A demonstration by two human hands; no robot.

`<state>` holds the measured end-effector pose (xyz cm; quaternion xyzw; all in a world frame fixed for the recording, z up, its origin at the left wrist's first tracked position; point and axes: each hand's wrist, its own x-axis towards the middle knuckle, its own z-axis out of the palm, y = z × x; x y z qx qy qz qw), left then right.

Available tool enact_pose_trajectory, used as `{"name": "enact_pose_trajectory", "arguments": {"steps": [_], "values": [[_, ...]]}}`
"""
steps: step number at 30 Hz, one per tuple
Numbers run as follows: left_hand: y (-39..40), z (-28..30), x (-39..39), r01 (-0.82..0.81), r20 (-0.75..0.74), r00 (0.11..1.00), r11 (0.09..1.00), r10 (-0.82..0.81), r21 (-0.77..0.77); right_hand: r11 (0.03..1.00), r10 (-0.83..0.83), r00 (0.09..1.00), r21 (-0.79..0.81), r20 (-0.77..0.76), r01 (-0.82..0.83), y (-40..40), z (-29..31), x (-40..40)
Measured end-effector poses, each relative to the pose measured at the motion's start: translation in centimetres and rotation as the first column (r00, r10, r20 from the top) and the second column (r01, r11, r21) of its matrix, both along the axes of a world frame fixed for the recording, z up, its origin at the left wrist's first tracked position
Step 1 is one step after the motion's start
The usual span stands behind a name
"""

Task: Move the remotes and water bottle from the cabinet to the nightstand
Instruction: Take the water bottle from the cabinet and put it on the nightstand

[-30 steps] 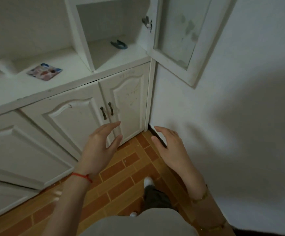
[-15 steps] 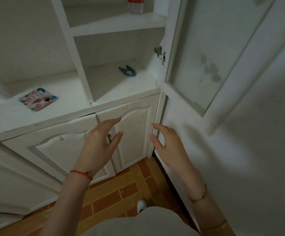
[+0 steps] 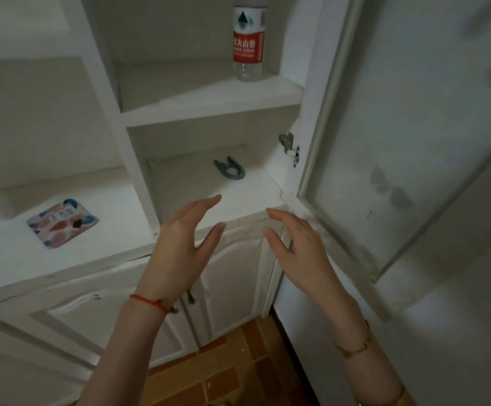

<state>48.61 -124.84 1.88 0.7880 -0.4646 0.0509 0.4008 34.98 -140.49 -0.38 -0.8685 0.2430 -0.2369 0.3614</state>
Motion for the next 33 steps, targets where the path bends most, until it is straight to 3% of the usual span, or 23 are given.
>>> {"name": "enact_pose_trajectory", "arguments": {"steps": [7,11,16,24,33], "values": [[-5.7,6.4,6.1,0.025,0.114,0.993,0.993,-0.013,-0.113,0.995,-0.073,0.982,-0.048,0.175,0.082,-5.1,6.9,6.1],[-9.8,10.6,10.3,0.019,0.093,0.996,0.978,0.001,-0.208,0.989,-0.100,0.960,-0.082,0.263,0.126,-7.9,11.1,9.2],[-16.4,16.0,15.8,-0.021,0.023,0.999,0.975,0.026,-0.220,0.989,-0.092,0.961,-0.092,0.262,0.120,-10.5,15.6,13.6],[-25.1,18.9,22.6,0.041,-0.217,0.973,0.987,-0.075,-0.155,0.992,-0.101,0.995,-0.073,0.018,0.102,-14.8,19.0,19.5],[-27.5,18.6,24.5,0.168,-0.357,0.900,0.955,-0.249,-0.244,0.979,-0.142,0.973,-0.171,-0.181,0.111,-18.6,16.8,23.1]]}}
